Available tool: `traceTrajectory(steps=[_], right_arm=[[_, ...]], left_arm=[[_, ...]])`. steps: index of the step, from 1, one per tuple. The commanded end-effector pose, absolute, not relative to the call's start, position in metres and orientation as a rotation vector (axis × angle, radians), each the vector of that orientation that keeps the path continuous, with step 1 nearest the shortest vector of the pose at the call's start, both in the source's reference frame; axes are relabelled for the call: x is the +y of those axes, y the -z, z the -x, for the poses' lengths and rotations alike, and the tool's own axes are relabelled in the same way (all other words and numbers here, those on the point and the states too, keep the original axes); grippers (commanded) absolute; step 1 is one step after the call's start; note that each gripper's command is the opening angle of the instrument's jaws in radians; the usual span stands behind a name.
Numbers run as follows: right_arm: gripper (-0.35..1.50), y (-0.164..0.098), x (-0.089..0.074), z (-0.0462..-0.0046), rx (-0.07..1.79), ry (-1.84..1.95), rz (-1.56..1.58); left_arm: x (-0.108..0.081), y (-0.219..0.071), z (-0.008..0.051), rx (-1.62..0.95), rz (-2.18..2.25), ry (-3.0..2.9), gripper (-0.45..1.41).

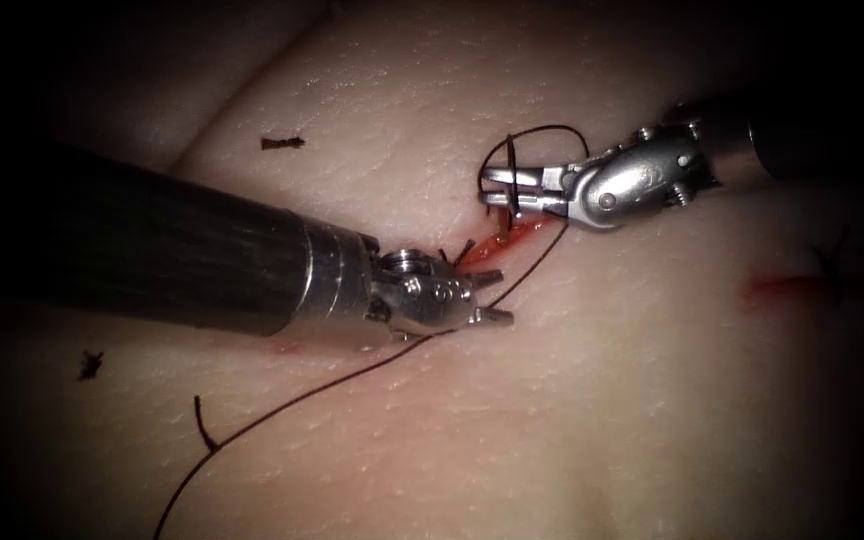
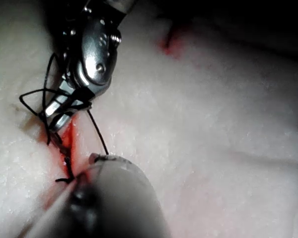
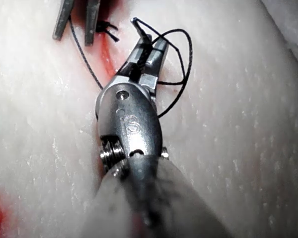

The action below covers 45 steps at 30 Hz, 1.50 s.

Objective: Wound Closure

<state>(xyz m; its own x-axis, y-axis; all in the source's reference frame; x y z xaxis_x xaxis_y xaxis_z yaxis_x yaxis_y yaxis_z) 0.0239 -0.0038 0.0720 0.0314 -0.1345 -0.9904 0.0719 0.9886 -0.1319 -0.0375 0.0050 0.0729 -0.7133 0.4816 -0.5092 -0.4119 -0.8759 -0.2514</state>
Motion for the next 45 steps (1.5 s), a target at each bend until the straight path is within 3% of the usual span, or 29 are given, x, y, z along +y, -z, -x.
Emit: traceTrajectory(steps=[1,45], right_arm=[[-0.35,-0.0725,-0.0043,-0.0246,1.533,0.158,0.039],[-0.35,-0.0710,-0.0010,-0.0261,1.520,0.056,-0.043]], left_arm=[[0.0047,-0.0734,0.0380,-0.167,0.796,-2.527,0.41],[0.0025,-0.0743,0.0398,-0.191,0.809,-2.534,0.39]])
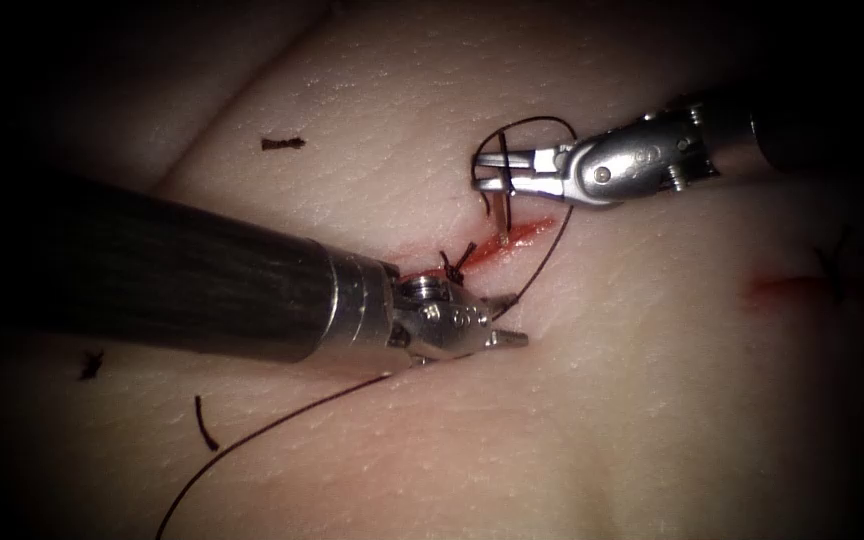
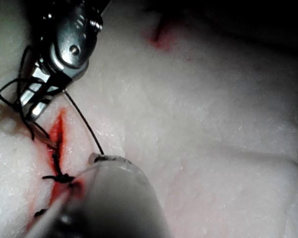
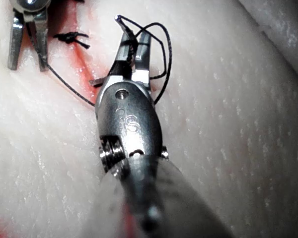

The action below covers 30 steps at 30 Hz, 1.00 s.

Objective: Wound Closure

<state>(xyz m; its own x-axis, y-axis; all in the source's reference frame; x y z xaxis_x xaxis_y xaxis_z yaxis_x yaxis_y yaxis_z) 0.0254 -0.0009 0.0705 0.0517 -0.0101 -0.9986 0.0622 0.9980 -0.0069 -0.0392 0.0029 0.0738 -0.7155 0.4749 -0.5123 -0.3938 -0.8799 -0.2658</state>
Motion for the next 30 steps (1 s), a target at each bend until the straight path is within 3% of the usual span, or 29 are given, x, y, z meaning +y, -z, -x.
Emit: traceTrajectory(steps=[1,30], right_arm=[[-0.35,-0.0710,-0.0010,-0.0260,1.521,0.055,-0.044],[-0.35,-0.0711,-0.0016,-0.0266,1.466,-0.050,-0.193]], left_arm=[[0.0024,-0.0743,0.0398,-0.190,0.809,-2.534,0.39],[0.0011,-0.0746,0.0401,-0.203,0.821,-2.531,0.39]])
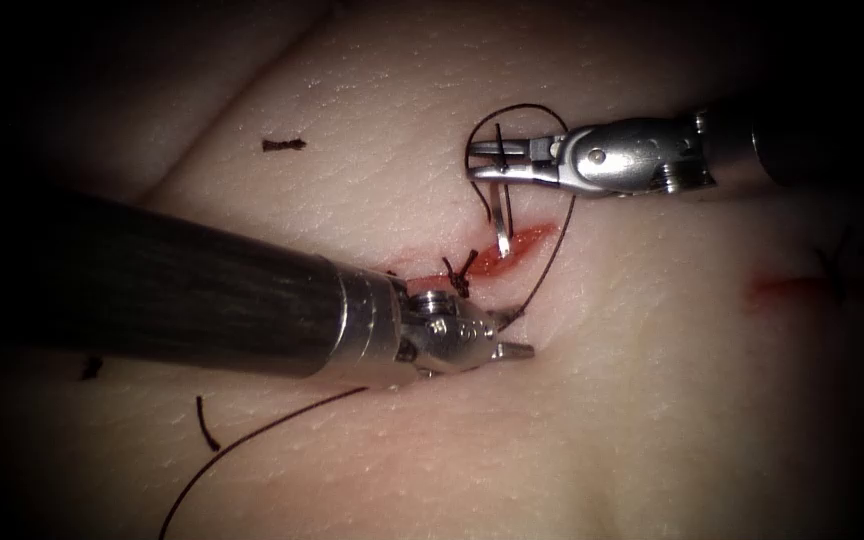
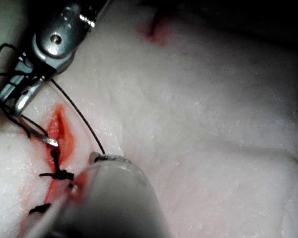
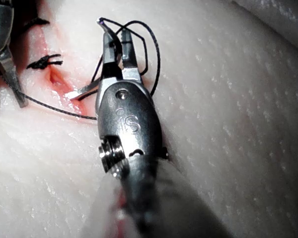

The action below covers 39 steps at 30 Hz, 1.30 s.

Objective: Wound Closure

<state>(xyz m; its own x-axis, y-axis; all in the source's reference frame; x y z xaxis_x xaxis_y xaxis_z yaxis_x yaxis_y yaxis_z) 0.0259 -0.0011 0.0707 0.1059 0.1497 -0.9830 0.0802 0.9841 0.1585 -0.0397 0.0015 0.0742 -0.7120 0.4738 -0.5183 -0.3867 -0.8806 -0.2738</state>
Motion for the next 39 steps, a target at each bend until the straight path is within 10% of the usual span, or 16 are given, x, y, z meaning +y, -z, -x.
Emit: traceTrajectory(steps=[1,39], right_arm=[[-0.35,-0.0712,-0.0017,-0.0266,1.462,-0.045,-0.195],[-0.35,-0.0715,-0.0019,-0.0263,1.410,-0.116,-0.294]], left_arm=[[0.0009,-0.0745,0.0400,-0.204,0.823,-2.532,0.39],[0.0001,-0.0756,0.0403,-0.209,0.823,-2.512,0.37]])
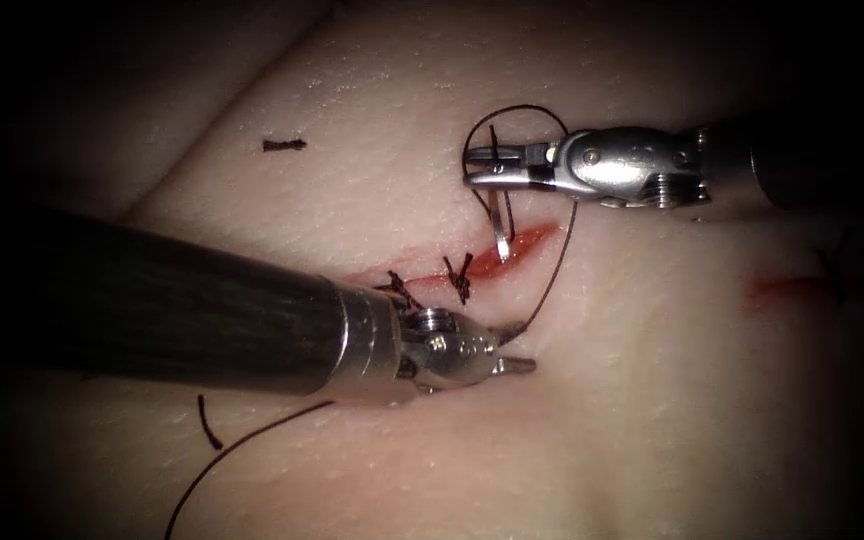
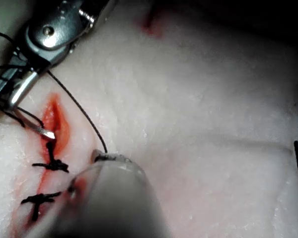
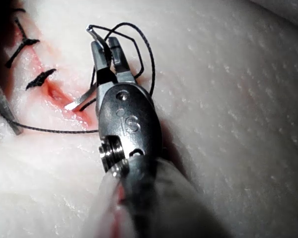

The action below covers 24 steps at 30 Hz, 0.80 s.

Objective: Wound Closure

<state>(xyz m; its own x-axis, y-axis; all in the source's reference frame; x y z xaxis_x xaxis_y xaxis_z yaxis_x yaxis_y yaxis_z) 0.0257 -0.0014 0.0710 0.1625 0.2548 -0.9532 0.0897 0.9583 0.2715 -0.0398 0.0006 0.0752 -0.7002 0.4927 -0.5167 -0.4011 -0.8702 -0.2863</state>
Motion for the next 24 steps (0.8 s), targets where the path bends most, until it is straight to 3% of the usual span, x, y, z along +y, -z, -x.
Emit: traceTrajectory(steps=[1,24], right_arm=[[-0.35,-0.0715,-0.0020,-0.0263,1.406,-0.112,-0.297],[-0.35,-0.0715,-0.0028,-0.0261,1.339,-0.206,-0.440]], left_arm=[[0.0000,-0.0758,0.0403,-0.208,0.823,-2.513,0.37],[-0.0006,-0.0770,0.0397,-0.232,0.822,-2.513,0.37]])
